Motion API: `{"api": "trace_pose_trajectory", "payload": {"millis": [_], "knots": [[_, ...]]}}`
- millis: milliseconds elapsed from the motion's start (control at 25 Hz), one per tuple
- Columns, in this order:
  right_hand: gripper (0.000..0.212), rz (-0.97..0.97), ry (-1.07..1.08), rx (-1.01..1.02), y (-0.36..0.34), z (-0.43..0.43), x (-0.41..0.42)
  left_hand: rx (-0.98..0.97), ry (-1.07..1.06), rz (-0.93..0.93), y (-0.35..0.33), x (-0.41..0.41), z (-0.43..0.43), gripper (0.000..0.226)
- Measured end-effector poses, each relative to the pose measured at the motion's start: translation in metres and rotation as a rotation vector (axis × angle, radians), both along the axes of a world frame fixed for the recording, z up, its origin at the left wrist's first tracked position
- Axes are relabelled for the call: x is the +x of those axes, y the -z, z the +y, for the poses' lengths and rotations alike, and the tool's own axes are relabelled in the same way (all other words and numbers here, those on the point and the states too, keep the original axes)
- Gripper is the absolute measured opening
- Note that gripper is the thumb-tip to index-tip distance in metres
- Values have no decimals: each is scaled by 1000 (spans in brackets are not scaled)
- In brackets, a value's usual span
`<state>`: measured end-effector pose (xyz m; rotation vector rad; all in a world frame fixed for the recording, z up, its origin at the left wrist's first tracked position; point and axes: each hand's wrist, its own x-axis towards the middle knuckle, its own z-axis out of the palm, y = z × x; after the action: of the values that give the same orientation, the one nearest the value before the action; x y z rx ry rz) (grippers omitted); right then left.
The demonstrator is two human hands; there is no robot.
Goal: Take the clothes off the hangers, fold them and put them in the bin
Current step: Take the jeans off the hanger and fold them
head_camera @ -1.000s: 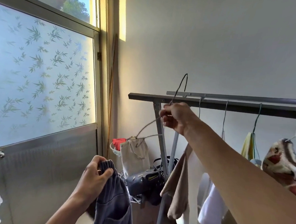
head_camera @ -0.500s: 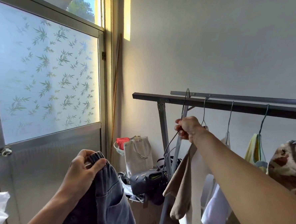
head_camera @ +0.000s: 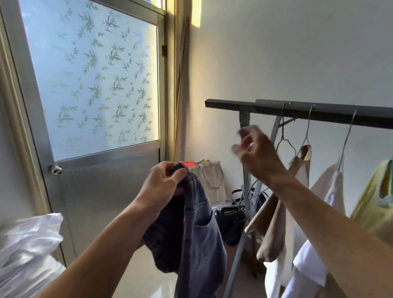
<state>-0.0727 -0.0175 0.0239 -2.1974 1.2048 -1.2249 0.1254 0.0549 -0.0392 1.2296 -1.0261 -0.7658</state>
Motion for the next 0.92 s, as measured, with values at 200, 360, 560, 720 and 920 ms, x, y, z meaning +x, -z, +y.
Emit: {"api": "trace_pose_trajectory", "payload": {"millis": [200, 360, 560, 720, 920], "knots": [[73, 305, -311, 161, 25, 35, 47, 36, 66, -89, -12, -8, -4, 20], [42, 210, -85, -35, 45, 27, 66, 5, 144, -136, -15, -7, 5, 22], [11, 22, -31, 82, 45, 17, 66, -91, 60, -519, 0, 21, 28, 65], [19, -233, -141, 312, 37, 9, 56, 250, 146, -598, 38, 62, 46, 98], [25, -499, -269, 454, 29, 0, 43, 45, 143, -107, 57, 82, 49, 34]]}}
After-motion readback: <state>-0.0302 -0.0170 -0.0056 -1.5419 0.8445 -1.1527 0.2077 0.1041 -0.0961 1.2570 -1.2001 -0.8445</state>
